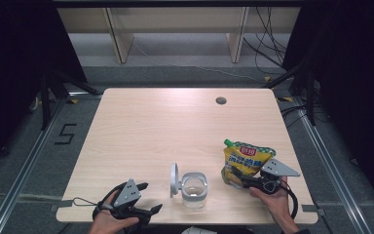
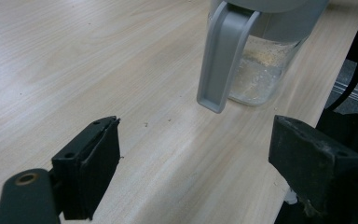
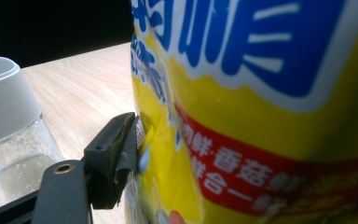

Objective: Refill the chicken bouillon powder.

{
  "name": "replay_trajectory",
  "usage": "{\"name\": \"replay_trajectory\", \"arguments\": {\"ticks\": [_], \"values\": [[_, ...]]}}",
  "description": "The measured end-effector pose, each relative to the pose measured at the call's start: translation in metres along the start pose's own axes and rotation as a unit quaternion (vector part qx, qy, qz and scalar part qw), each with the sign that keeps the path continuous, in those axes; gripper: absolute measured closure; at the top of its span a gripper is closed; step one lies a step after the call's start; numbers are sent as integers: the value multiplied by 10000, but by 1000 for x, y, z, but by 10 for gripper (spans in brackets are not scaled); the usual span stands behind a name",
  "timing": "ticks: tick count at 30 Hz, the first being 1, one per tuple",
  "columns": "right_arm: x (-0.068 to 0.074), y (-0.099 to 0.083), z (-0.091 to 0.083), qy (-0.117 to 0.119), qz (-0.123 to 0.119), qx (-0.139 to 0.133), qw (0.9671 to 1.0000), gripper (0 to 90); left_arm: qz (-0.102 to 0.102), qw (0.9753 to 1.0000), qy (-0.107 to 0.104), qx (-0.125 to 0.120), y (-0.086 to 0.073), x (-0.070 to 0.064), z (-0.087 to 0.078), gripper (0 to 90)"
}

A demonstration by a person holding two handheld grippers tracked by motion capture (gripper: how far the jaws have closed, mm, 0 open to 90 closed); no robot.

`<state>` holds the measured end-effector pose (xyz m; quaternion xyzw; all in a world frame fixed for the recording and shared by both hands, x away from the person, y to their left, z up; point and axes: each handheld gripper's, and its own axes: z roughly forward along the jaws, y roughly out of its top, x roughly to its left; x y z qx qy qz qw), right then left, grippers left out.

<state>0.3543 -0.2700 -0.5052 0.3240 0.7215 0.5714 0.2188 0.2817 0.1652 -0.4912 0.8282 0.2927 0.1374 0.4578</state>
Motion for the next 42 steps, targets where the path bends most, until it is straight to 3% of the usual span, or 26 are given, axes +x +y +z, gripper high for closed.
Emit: {"name": "replay_trajectory", "arguments": {"ticks": [1, 2, 4, 5, 6, 7, 8, 9, 10, 12, 13, 17, 19, 21, 22, 24, 26, 27, 28, 30, 31, 32, 37, 40, 42], "values": [[0, 0, -1, -25, -2, 25, 10000, 311, 0, 10000, 0, 0, 0, 0, 0, 160], [-1, 0, 0, -96, -119, -127, 9998, 315, 31, 10000, 30, 25, 0, 0, -1, 160], [-2, 0, 0, -78, -89, -127, 9998, 320, 31, 10000, 5, 11, 0, 1, 0, 160], [1, 0, -1, 12, 199, -18, 9998, 329, 11, 10000, 8, 12, 0, 0, 0, 160], [1, 0, -1, -43, 184, -52, 9998, 338, 13, 10000, 10, 13, 0, 0, 0, 159], [-1, 0, -1, -90, 10, -109, 9999, 346, 39, 10000, 27, 23, 0, 0, -1, 160], [2, 1, -1, 114, 298, 14, 9995, 360, 43, 10000, 18, 19, 1, 0, -1, 160], [1, 2, -3, 28, 133, 32, 9999, 367, -23, 10000, 26, 13, 0, -1, -1, 160], [1, 2, -2, 13, 120, 28, 9999, 372, -28, 10000, 42, 7, 0, -1, -1, 160], [4, 2, -2, 18, 282, -6, 9996, 387, -25, 10000, 39, 0, 0, -1, -1, 160], [4, 3, -3, -55, 180, -9, 9998, 401, -20, 10000, 43, 6, 0, -1, -1, 159], [8, 4, -4, -92, 193, 0, 9998, 417, 39, 10000, 32, 12, 0, 0, -1, 160], [9, 6, -3, -112, -18, -36, 9999, 448, 113, 9999, 29, 10, 1, 1, -1, 160], [13, 8, -5, -100, 16, 84, 9999, 459, 158, 9999, 5, -2, 1, 2, -1, 160], [16, 8, -7, -102, 125, 143, 9998, 461, 36, 10000, -10, -33, 1, 0, -1, 160], [17, 9, -5, -138, 105, 69, 9998, 464, 0, 10000, 12, -40, 1, 0, -1, 160], [19, 11, -8, -141, -9, 204, 9997, 468, 74, 10000, 20, -16, 1, 1, -2, 160], [17, 14, -8, -168, -320, 124, 9993, 474, 52, 10000, 20, -13, 1, 1, -2, 160], [17, 15, -8, -185, -424, 80, 9989, 478, 60, 10000, 8, -17, 1, 1, -2, 160], [18, 17, -10, -197, -403, 120, 9989, 485, 44, 10000, -8, -21, 1, 1, -2, 160], [20, 20, -13, -214, -548, 175, 9981, 496, -4, 10000, -28, -8, 1, 0, -2, 160], [20, 20, -13, -214, -548, 175, 9981, 496, -4, 10000, -28, -8, 1, 0, -2, 160], [23, 23, -17, -336, -847, 128, 9958, 505, 144, 9999, -17, -25, 1, 2, -2, 160], [25, 27, -21, -341, -972, 126, 9946, 507, -11, 10000, -13, -26, 1, 0, -2, 160], [27, 28, -23, -417, -950, 122, 9945, 507, 23, 10000, -13, -26, 1, 0, -2, 160]]}}
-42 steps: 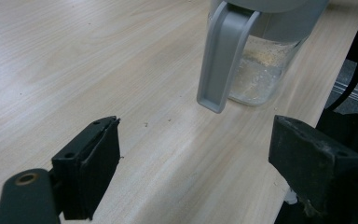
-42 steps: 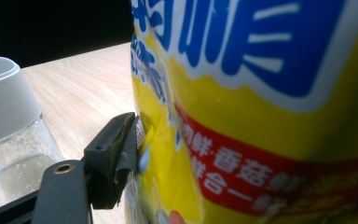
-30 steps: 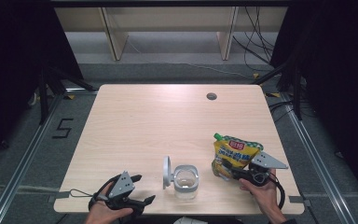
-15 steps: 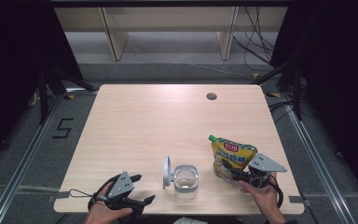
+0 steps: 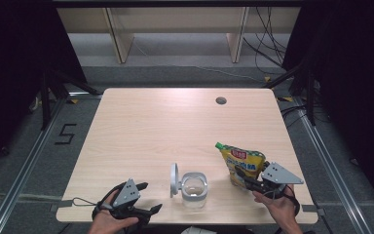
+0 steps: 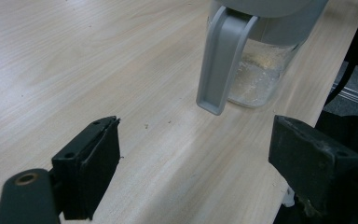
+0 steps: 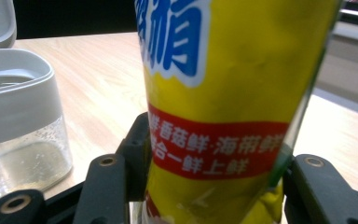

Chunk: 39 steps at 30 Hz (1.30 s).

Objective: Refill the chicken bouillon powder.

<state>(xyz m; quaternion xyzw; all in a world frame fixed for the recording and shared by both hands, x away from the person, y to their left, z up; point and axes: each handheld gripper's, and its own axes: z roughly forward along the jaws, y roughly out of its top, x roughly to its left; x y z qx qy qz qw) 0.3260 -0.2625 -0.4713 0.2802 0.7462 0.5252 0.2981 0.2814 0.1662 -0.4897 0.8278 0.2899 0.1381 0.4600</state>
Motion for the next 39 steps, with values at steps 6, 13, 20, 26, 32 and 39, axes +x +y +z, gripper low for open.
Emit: {"name": "replay_trajectory", "arguments": {"ticks": [6, 13, 20, 26, 32, 39], "values": [[4, 9, -10, -152, -396, -80, 9991, 509, -20, 10000, 4, -29, 0, 0, 0, 160], [18, 19, -19, -318, -1085, 138, 9935, 513, -110, 9999, 4, -45, -1, 0, 1, 160], [31, 25, -24, -382, -1793, 259, 9827, 525, -51, 10000, 9, 6, -1, 1, 0, 160], [44, 32, -30, -450, -2389, 311, 9695, 528, -29, 10000, 19, 17, -1, 2, 0, 160], [59, 34, -30, -445, -3022, 481, 9510, 529, 94, 10000, 9, 10, 0, 3, 0, 160], [68, 36, -29, -476, -3455, 536, 9357, 531, 139, 9999, 9, 22, 0, 4, 0, 160]]}}
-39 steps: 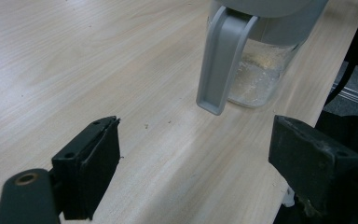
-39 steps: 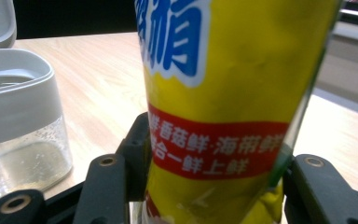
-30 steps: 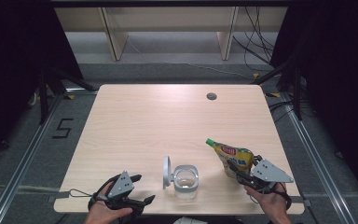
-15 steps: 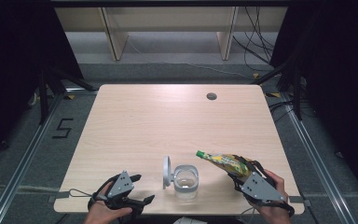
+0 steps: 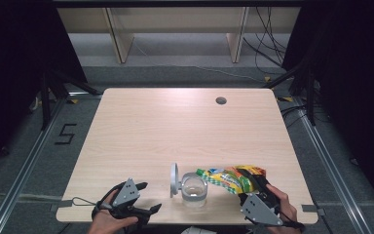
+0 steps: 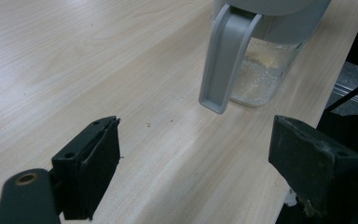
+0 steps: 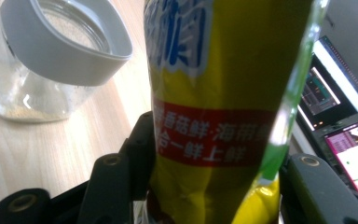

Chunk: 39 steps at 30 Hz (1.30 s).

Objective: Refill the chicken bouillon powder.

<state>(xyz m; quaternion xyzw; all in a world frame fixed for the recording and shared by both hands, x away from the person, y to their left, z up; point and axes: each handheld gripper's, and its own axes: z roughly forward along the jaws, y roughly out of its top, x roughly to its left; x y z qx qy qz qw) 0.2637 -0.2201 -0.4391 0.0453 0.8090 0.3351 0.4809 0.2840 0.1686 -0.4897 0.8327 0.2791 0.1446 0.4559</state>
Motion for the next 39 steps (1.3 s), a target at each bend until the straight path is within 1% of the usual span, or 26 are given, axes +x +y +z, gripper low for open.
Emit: {"name": "replay_trajectory", "arguments": {"ticks": [5, 6, 7, 9, 12, 14, 15, 16, 18, 19, 21, 22, 23, 25, 26, 27, 28, 29, 30, 31, 32, 33, 34, 35, 36, 39], "values": [[1, 3, -2, -40, -124, 30, 9999, 532, -7, 10000, 16, -5, 0, 0, 1, 160], [2, 5, -3, -46, -173, 31, 9998, 531, -189, 9998, -4, 34, -1, -2, 1, 160], [5, 7, -3, -102, -313, 137, 9994, 531, -135, 9999, 41, 34, -1, -2, 1, 160], [5, 8, -3, -108, -562, 133, 9983, 532, -168, 9998, 29, 32, -1, -3, 1, 160], [7, 9, -2, -142, -642, 155, 9977, 532, -139, 9999, 14, 19, -1, -2, 1, 160], [5, 11, -1, -189, -1101, 175, 9936, 538, -180, 9998, 14, 25, -1, -2, 1, 160], [7, 11, 0, -184, -1136, 200, 9932, 540, -130, 9999, 25, 27, -1, -2, 1, 160], [10, 11, 0, -158, -971, 264, 9948, 540, -149, 9999, 24, 29, -1, -2, 1, 160], [11, 12, 0, -147, -1032, 273, 9942, 542, -152, 9999, 33, 27, -1, -2, 1, 160], [11, 13, 1, -167, -1345, 249, 9905, 542, -129, 9999, 11, 16, -1, -2, 1, 160], [13, 13, 0, -173, -1263, 329, 9913, 543, -141, 9999, 26, 32, -1, -2, 1, 160], [13, 14, 1, -158, -1442, 328, 9889, 543, -185, 9998, 9, 21, -1, -3, 1, 160], [15, 14, 0, -174, -1292, 371, 9908, 543, -164, 9999, 17, 14, -1, -2, 1, 160], [18, 14, 2, -100, -1253, 363, 9914, 544, -159, 9999, 29, 31, -1, -2, 1, 160], [16, 15, 1, -147, -1452, 410, 9884, 544, -161, 9999, 31, 30, -1, -2, 1, 160], [14, 18, 2, -200, -1785, 383, 9830, 544, -146, 9999, 32, 33, -1, -2, 1, 160], [18, 17, 2, -163, -1893, 498, 9805, 544, -160, 9999, 12, 25, -1, -2, 1, 159], [18, 17, 2, -163, -1893, 498, 9805, 544, -160, 9999, 12, 25, -1, -2, 1, 160], [19, 17, 2, -274, -1931, 514, 9795, 544, -258, 9997, -12, -35, -1, -3, 2, 160], [19, 18, 3, -284, -2091, 456, 9764, 544, -252, 9997, -12, -26, -1, -3, 2, 159], [22, 20, 3, -303, -2324, 568, 9705, 545, -189, 9998, -9, 33, -1, -3, 2, 160], [23, 21, 4, -358, -2442, 516, 9677, 545, -180, 9998, -13, 31, -1, -2, 2, 160], [23, 21, 4, -358, -2442, 516, 9677, 545, -180, 9998, -13, 31, -1, -2, 2, 160], [22, 24, 4, -341, -2654, 569, 9618, 545, -183, 9998, -13, 32, -1, -2, 2, 160], [24, 25, 5, -379, -2712, 615, 9598, 545, -174, 9998, -12, 40, -1, -2, 2, 160], [26, 25, 5, -399, -2715, 593, 9598, 545, -180, 9998, -10, 32, -1, -2, 2, 160]]}}
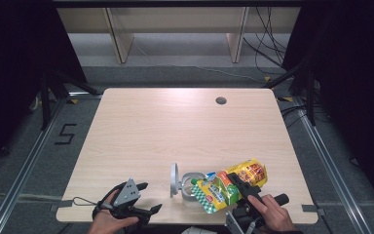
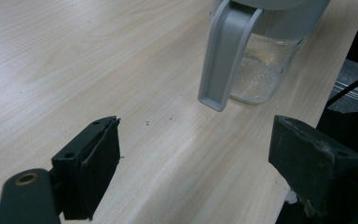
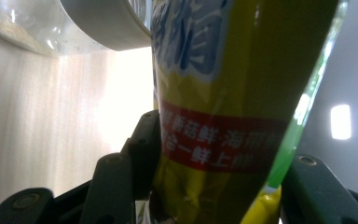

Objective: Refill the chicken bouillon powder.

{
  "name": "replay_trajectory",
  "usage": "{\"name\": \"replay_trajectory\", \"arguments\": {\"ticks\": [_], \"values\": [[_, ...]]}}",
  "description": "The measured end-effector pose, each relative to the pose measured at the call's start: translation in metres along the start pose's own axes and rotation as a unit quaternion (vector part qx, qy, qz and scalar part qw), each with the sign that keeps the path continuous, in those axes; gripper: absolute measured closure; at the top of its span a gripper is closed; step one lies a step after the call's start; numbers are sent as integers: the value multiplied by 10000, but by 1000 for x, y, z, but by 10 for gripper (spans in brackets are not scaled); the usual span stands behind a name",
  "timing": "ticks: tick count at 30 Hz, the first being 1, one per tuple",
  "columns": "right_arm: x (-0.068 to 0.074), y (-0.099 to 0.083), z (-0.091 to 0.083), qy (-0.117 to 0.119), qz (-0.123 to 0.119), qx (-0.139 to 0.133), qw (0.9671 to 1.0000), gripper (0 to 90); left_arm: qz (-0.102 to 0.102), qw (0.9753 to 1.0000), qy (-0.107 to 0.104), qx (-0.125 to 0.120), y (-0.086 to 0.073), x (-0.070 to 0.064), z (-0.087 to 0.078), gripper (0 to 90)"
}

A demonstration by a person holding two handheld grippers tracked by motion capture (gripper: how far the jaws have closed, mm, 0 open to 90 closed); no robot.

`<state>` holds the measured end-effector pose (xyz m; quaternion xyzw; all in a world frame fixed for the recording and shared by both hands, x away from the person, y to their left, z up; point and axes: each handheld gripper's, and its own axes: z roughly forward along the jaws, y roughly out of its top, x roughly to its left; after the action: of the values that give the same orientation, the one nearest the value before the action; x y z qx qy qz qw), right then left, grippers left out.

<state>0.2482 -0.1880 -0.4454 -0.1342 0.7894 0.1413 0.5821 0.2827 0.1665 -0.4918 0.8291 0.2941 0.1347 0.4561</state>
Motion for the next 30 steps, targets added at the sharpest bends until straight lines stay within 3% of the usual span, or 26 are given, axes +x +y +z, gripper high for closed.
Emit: {"name": "replay_trajectory", "arguments": {"ticks": [2, 3, 4, 5, 6, 7, 8, 10, 13, 14, 15, 16, 17, 18, 19, 20, 21, 22, 25, 26, 27, 30], "values": [[3, 3, -2, 63, -50, 152, 9999, 561, 9, 10000, -2, 9, 0, 0, 0, 160], [-1, 4, 1, -10, -292, 3, 9996, 563, 7, 10000, -4, 5, 0, 0, 0, 159], [2, 4, -1, 57, -164, 127, 9998, 565, 2, 10000, 18, 0, 0, 0, 0, 160], [1, 4, 0, 78, -280, 105, 9995, 567, -3, 10000, -4, -1, 0, 0, 0, 160], [4, 4, 0, 77, -120, 121, 9998, 568, 4, 10000, -1, 4, 0, 0, 0, 159], [5, 4, 1, 65, -138, 107, 9998, 569, 7, 10000, -3, 6, 0, 0, 0, 160], [2, 5, 1, 32, -325, 81, 9994, 570, 5, 10000, -3, 5, 0, 0, 0, 160], [5, 5, 1, 30, -272, 130, 9995, 571, -7, 10000, 21, 1, 0, 0, 0, 160], [4, 6, 0, -99, -390, 127, 9991, 571, 38, 10000, 7, 15, 0, 0, 0, 160], [1, 6, 1, -104, -611, 72, 9981, 571, 3, 10000, 12, 9, 0, 0, 0, 160], [3, 7, 0, -93, -530, 187, 9984, 572, -10, 10000, 15, -1, 0, 0, 1, 160], [3, 7, 2, -201, -619, 58, 9979, 572, -6, 10000, 15, 3, 0, 0, 0, 160], [2, 8, -1, -129, -682, 236, 9973, 571, 4, 10000, 13, 10, 0, 0, 0, 160], [4, 8, -1, -159, -676, 226, 9973, 572, 5, 10000, 14, 9, 0, 0, 0, 160], [3, 9, -1, -218, -767, 192, 9966, 572, -3, 10000, 12, 2, 0, 0, 1, 159], [1, 10, 1, -251, -1015, 106, 9945, 572, -17, 10000, -10, -8, 0, 0, 1, 160], [8, 10, -2, -171, -653, 381, 9970, 572, 2, 10000, 3, 7, 0, 0, 1, 160], [2, 13, 0, -278, -1057, 220, 9938, 572, 27, 10000, -12, 10, 0, 0, 1, 160], [4, 14, -1, -321, -1088, 265, 9932, 572, 0, 10000, 16, 19, 0, 0, 1, 160], [2, 14, 0, -400, -1334, 158, 9901, 572, -4, 10000, 30, 27, 0, 0, 1, 160], [7, 14, -2, -340, -1063, 384, 9930, 572, 3, 10000, 10, 37, 0, 0, 1, 160], [1, 15, -2, -359, -1681, 342, 9845, 573, -2, 10000, 18, 6, 0, 0, 1, 160]]}}
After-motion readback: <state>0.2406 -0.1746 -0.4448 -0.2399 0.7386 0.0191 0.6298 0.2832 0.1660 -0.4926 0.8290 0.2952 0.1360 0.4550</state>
